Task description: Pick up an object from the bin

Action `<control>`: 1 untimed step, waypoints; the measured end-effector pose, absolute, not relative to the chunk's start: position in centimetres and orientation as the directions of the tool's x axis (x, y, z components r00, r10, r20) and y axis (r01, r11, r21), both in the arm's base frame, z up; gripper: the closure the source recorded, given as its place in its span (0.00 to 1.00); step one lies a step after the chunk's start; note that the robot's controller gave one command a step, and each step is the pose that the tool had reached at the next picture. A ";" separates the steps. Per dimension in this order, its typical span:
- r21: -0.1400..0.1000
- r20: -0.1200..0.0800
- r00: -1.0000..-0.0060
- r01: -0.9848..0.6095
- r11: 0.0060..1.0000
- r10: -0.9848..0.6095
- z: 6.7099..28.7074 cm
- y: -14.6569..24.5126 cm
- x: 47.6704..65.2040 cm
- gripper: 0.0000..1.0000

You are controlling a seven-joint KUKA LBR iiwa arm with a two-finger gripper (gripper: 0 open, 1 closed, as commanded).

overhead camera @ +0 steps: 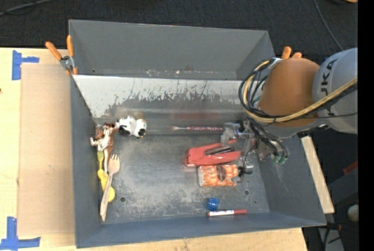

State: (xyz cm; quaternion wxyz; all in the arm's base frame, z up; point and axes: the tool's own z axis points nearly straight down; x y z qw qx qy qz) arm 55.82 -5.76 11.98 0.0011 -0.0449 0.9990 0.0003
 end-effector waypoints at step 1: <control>-0.001 -0.011 -1.000 -0.014 1.000 -0.014 8.7 -2.0 53.6 0.00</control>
Offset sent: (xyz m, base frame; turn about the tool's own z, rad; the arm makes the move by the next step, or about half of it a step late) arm 0.0056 0.0546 -0.0498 0.0473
